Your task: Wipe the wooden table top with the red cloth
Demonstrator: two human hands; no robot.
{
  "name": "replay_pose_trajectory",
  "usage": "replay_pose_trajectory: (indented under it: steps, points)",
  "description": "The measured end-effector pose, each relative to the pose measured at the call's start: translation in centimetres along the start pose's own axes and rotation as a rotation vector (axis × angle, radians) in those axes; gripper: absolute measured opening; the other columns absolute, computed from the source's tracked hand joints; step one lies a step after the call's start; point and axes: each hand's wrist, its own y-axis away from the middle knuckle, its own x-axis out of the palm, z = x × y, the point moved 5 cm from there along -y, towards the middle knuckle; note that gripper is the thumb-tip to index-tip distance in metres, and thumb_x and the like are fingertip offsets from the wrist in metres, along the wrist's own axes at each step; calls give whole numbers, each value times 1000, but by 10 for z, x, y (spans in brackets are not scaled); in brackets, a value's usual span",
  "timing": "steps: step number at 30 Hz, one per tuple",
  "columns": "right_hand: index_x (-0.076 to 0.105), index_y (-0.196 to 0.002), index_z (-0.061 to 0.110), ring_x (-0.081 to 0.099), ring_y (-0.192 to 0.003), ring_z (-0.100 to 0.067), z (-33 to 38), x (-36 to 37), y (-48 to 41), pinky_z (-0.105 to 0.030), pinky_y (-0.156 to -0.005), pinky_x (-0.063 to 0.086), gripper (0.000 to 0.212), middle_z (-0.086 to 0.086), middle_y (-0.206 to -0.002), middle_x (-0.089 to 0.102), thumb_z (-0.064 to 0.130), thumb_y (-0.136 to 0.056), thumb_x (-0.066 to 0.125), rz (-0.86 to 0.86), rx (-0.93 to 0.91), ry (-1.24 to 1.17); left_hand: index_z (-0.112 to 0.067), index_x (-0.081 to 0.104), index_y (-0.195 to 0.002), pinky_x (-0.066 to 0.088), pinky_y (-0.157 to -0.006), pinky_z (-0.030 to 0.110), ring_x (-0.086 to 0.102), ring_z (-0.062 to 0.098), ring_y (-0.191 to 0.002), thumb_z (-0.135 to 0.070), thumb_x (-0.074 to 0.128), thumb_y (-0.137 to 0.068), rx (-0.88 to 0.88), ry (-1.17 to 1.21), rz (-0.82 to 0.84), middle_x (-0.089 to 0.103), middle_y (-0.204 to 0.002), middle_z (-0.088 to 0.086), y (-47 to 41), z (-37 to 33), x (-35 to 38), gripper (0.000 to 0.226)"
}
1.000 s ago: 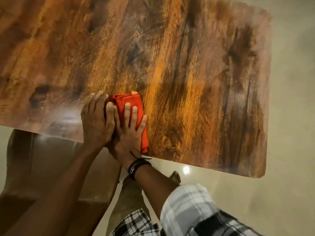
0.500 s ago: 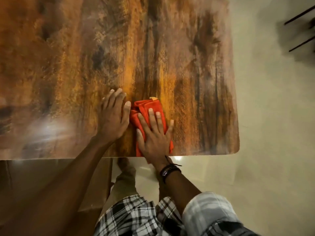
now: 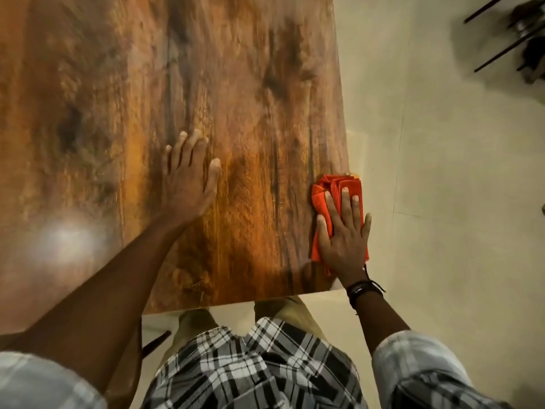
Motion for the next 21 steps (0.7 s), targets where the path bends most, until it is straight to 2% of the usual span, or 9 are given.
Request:
replay_pose_trajectory:
  steps: [5,11,21]
  points:
    - [19,-158,35,-1,-155,-19,8,-9,-131,-58,-123,8,58,3,-168,6,48,-102,26,4,-99,-45,-11,29,-153,12,-123,52,17,27,-151,-42,29,-105,-106,-67,-103,25,-162,9,-70,6,-1,56]
    - [18,-158,36,0,-155,-22,44,-18,-290,-58,-123,7,59,2,-168,6,50,-101,25,0,-142,-33,-14,33,-151,15,-119,53,25,31,-147,-49,34,-99,-207,-179,-153,31,-159,8,-95,11,14,63]
    - [12,-159,33,-4,-155,-25,110,-27,-456,-56,-121,-7,58,-2,-168,-1,50,-104,22,7,-79,12,-12,38,-150,14,-118,50,24,30,-148,-52,34,-96,-239,-186,-162,32,-160,7,-101,10,15,68]
